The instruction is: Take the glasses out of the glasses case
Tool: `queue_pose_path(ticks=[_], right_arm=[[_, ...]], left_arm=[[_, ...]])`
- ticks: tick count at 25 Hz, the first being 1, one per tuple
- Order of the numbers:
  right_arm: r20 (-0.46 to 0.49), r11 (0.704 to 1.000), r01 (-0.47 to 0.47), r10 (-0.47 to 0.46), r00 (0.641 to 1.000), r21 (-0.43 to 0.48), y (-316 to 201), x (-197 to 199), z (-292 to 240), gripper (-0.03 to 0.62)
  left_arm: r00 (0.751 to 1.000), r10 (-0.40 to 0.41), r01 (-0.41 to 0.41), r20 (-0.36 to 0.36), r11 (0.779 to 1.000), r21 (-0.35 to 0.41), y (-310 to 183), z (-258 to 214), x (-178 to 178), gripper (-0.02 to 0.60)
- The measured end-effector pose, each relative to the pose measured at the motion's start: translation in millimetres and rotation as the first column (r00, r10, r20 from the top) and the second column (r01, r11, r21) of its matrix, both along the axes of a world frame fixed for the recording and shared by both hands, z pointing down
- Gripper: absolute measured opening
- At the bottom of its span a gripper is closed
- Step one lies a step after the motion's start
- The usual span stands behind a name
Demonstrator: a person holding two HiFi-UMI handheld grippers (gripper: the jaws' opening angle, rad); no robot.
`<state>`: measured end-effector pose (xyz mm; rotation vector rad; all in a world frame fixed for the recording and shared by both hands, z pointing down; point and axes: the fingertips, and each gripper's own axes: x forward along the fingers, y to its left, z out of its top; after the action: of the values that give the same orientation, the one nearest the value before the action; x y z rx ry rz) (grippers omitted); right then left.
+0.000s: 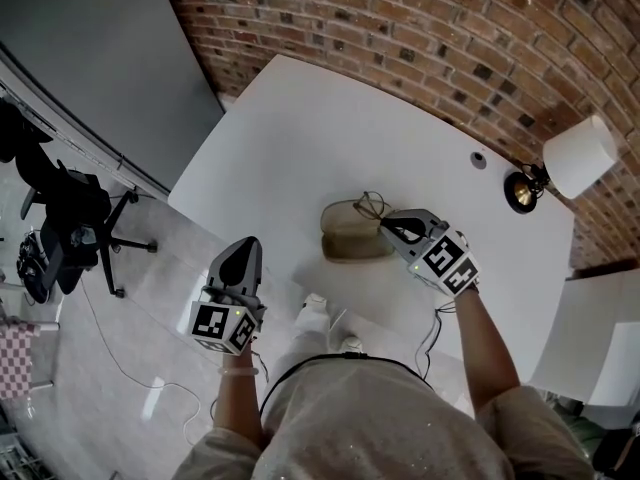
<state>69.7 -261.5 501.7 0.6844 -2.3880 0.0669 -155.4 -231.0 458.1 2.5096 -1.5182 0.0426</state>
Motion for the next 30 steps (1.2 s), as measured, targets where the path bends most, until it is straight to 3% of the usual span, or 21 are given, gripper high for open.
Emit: queue_pose_path(ticks=[16, 30], right_arm=[[0.183, 0.986, -0.157, 0.143, 0.973, 0.063, 13, 38, -43, 0.021], [0.246, 0.972, -0.212, 0.184, 0.952, 0.096, 46, 56, -64, 0.021]], left_arm=[[1.0, -0.006, 0.006, 0.009, 0.999, 0.039, 17, -15, 15, 0.008], [0.999, -0.023, 0.021, 0.023, 0.997, 0.072, 45, -24, 23, 0.008]])
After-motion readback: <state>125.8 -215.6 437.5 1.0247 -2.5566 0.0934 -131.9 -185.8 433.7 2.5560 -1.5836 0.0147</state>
